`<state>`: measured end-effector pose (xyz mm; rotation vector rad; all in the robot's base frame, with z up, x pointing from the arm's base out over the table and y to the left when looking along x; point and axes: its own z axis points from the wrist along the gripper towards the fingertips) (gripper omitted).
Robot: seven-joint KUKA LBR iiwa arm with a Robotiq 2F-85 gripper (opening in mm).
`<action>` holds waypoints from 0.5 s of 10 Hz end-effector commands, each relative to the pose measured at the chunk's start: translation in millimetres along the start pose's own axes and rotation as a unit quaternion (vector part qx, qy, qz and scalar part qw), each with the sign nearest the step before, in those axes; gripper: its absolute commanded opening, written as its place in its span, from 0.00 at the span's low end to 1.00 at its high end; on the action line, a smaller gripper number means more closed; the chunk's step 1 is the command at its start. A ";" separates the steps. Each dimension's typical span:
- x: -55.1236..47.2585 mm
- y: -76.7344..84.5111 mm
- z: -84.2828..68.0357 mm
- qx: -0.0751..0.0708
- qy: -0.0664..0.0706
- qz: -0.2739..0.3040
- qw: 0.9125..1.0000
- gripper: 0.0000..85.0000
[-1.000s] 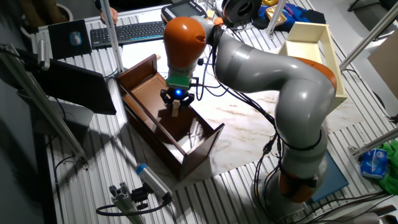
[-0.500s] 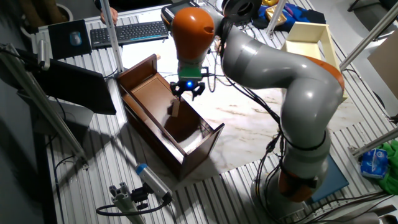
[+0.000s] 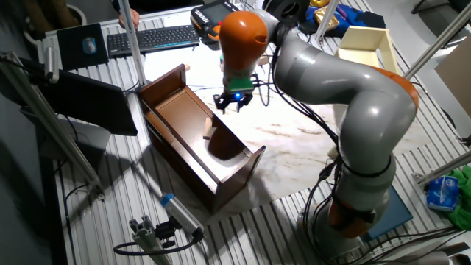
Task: Put the object on the shelf
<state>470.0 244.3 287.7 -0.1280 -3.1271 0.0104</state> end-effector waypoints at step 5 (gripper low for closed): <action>-7.0 -31.0 22.0 -0.009 0.010 -0.116 0.993 0.60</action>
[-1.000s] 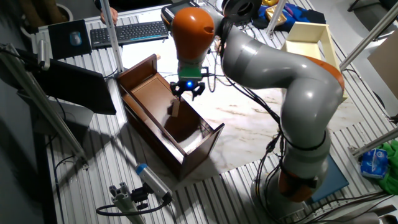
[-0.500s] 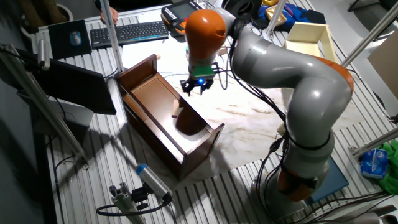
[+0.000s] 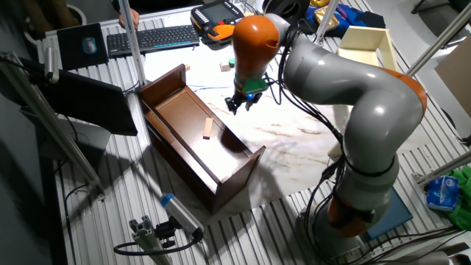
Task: Put the object on the shelf
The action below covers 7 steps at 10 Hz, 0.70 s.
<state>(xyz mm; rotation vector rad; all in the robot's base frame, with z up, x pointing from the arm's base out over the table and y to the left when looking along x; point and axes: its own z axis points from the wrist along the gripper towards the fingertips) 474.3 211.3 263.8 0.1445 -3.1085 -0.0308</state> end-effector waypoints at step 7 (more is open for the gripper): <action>7.8 -11.6 5.9 0.003 -0.002 -0.086 0.996 0.20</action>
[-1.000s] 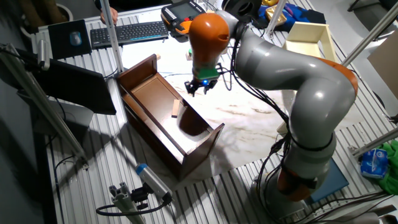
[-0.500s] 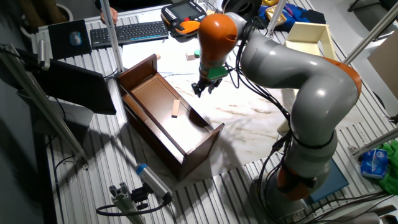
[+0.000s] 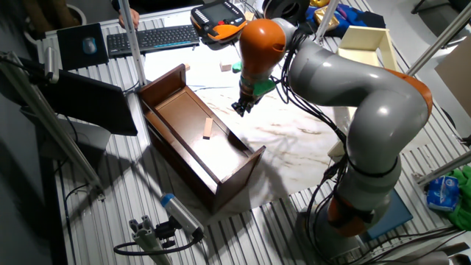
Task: Put the object on the shelf
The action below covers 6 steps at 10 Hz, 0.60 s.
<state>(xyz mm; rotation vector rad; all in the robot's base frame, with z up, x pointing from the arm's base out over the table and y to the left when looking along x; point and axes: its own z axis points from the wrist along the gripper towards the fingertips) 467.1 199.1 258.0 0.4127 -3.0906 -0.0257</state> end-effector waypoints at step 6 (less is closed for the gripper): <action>21.5 -7.5 -4.1 0.023 0.002 -0.037 0.999 0.00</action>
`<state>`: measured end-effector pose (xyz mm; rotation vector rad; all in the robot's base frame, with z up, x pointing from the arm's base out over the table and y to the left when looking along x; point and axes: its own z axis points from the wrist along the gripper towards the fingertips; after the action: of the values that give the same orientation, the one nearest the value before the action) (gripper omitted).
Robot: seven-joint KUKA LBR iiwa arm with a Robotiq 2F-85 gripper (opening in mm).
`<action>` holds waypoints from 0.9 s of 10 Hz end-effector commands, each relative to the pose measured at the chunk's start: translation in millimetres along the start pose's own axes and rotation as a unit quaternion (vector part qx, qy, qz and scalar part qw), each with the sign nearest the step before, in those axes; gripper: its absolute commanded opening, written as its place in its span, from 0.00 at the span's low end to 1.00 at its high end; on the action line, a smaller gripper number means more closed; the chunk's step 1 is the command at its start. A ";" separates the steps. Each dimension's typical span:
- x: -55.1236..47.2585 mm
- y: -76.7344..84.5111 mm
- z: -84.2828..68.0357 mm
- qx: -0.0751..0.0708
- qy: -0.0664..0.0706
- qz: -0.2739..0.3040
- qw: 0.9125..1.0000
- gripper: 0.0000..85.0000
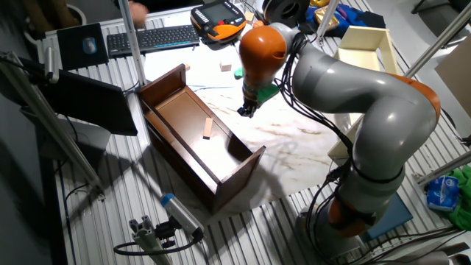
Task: Put the object on the shelf
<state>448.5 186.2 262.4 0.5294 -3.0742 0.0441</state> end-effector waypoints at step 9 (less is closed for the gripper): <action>0.0 0.0 0.0 -0.020 0.016 0.006 1.000 0.00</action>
<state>448.5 186.1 262.2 0.5041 -3.0412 -0.0112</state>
